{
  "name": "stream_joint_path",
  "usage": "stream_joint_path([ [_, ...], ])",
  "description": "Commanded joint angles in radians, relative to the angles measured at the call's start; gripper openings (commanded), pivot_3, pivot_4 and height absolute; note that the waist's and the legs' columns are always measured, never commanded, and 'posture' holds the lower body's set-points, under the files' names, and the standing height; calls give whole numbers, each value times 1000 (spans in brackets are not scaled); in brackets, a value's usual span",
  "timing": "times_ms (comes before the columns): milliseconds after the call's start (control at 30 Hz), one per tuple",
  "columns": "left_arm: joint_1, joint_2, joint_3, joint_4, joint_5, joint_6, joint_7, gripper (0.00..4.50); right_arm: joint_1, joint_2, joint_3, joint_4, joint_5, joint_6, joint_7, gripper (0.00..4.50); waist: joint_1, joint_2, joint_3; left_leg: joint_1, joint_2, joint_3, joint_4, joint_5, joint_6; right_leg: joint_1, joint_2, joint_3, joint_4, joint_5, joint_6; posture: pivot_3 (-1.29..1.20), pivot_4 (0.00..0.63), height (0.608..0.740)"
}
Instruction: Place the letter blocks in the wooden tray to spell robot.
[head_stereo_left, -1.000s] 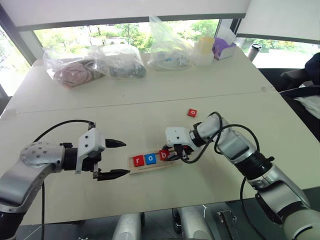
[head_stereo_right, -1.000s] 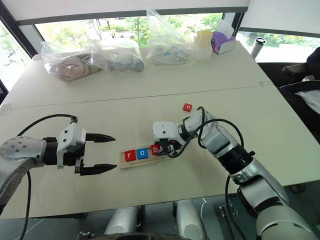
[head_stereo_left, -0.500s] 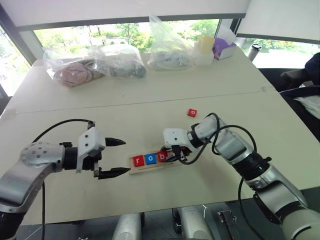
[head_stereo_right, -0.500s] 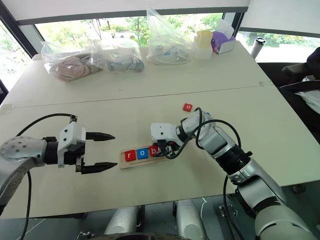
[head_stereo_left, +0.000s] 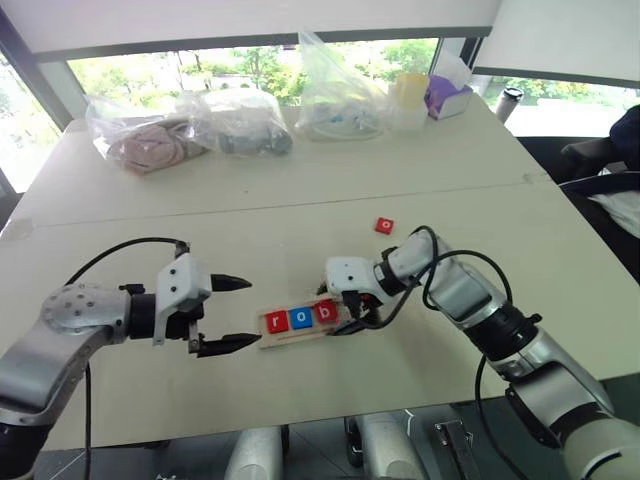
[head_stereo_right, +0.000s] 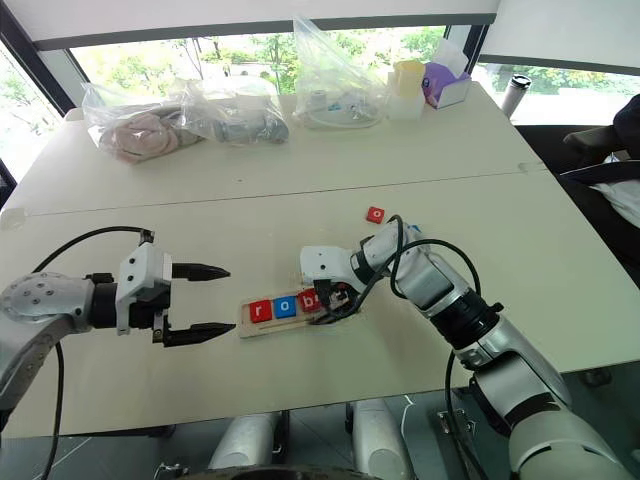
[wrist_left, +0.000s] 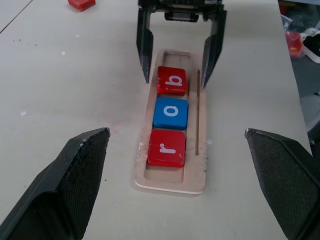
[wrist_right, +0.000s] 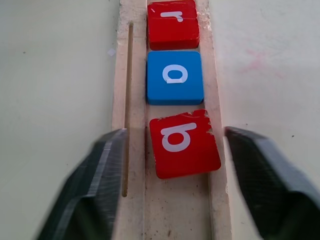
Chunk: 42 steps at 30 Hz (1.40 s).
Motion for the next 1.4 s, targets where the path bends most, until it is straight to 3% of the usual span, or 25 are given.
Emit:
stream_joint_path([
  [33, -14, -3, 12, -19, 0, -15, 6, 4500, -34, 10, -14, -15, 10, 1, 2, 4482, 0, 0, 0, 0, 0, 0, 0, 0, 0, 0, 0, 0, 0, 0, 0, 0, 150, 740],
  [200, -18, -6, 8, -20, -1, -13, 11, 4500, -54, 8, -44, -19, 20, 4, -10, 4482, 0, 0, 0, 0, 0, 0, 0, 0, 0, 0, 0, 0, 0, 0, 0, 0, 150, 740],
  [467, -21, -11, 2, -21, -1, -11, 16, 4500, -122, 12, -154, 93, 0, -26, -158, 4482, 1, 0, 0, 0, 0, 0, 0, 0, 0, 0, 0, 0, 0, 0, 0, 0, 150, 740],
  [1400, -50, -23, -11, 5, 17, -21, 3, 4500, 35, -9, -121, -64, -16, -8, -191, 4482, -1, 0, 0, 0, 0, 0, -1, 0, 0, 0, 0, 0, 0, 0, 0, 0, 150, 740],
])
